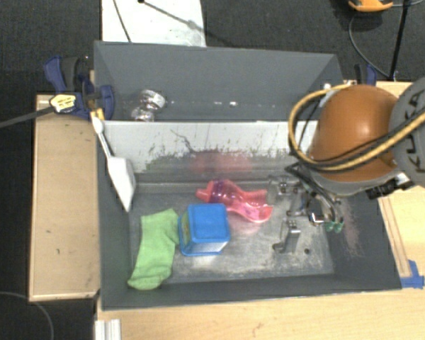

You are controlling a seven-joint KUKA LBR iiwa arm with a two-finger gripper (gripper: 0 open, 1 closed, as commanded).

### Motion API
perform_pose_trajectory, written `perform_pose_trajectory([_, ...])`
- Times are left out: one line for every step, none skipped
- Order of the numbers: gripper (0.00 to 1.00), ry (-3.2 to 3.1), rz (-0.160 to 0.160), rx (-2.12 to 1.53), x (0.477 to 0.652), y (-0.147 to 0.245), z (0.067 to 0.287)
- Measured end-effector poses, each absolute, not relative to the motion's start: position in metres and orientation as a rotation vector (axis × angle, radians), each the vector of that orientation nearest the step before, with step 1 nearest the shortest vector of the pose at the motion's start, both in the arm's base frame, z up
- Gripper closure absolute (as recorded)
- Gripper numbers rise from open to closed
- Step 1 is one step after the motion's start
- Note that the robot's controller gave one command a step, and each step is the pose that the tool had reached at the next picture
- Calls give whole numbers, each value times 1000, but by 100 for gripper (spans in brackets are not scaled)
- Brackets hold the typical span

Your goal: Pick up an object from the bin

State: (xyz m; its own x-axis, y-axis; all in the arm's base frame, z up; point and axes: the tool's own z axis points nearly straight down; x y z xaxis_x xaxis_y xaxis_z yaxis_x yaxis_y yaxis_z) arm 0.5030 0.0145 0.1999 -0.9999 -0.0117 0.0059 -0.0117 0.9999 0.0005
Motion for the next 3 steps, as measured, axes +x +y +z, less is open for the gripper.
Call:
perform_pose_trajectory([0, -3144, -1, 17, 505, 14, 204])
perform_pose_trajectory([0, -3146, -2, -206, 545, 37, 163])
perform_pose_trajectory([0, -3140, -1, -122, 564, 43, 129])
